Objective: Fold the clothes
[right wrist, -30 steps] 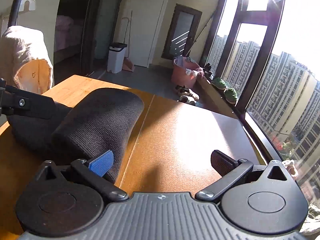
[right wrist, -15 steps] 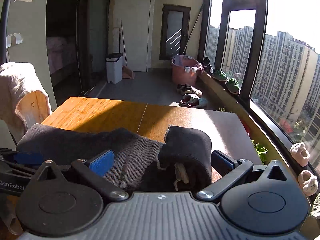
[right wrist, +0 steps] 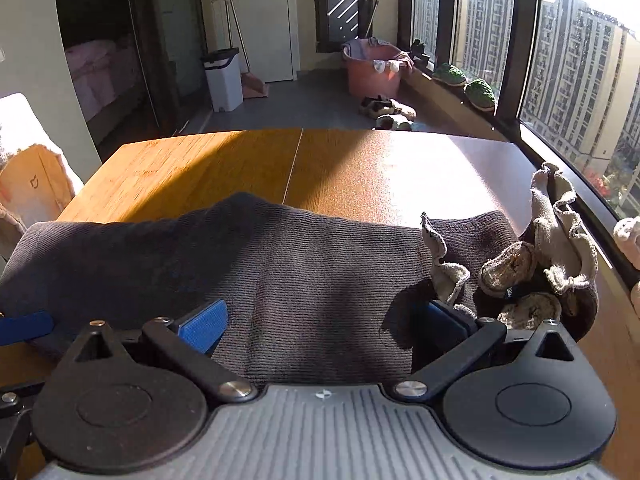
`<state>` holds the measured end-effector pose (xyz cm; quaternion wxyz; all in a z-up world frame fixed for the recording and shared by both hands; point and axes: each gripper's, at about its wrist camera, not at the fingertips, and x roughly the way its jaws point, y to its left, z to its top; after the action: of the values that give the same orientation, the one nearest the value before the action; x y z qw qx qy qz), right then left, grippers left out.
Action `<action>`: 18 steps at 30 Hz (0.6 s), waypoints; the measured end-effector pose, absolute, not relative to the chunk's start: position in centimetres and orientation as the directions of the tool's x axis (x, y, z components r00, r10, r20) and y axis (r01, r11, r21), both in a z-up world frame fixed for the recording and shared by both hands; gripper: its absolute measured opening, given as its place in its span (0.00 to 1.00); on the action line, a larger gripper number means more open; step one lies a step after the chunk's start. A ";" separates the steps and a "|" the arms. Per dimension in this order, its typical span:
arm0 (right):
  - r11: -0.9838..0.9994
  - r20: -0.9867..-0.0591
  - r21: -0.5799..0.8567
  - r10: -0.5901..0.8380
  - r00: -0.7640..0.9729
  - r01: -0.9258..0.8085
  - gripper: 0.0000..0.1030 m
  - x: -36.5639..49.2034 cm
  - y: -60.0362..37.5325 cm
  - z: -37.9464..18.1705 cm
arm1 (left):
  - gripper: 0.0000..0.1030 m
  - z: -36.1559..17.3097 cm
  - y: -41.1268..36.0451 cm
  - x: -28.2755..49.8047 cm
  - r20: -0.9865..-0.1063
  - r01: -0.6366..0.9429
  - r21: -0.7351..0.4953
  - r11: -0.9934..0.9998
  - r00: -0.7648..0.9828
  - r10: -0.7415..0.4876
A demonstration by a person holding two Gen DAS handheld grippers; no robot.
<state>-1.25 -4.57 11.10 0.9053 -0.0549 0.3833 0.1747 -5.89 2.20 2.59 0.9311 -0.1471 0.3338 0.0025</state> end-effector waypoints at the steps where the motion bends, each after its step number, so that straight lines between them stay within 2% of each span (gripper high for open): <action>1: 0.933 -0.708 0.030 0.273 0.651 -0.359 1.00 -1.5 -4.8 11.0 | 1.00 2.5 2.2 -5.8 -0.622 -0.102 -0.263 0.959 0.778 -0.088; 11: 0.918 -0.664 0.036 0.316 0.678 -0.394 1.00 -2.8 -7.4 10.9 | 1.00 1.9 0.1 -5.9 -0.634 -0.086 -0.082 0.993 0.773 0.015; 18: 0.927 -0.657 0.048 0.311 0.687 -0.373 1.00 -3.0 -7.6 10.8 | 1.00 1.7 0.7 -6.3 -0.625 -0.081 -0.087 0.993 0.781 0.009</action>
<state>-2.96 -7.59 10.78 0.9174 -0.0446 0.3488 0.1864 -6.35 0.65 1.71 0.9421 -0.0544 0.3301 0.0240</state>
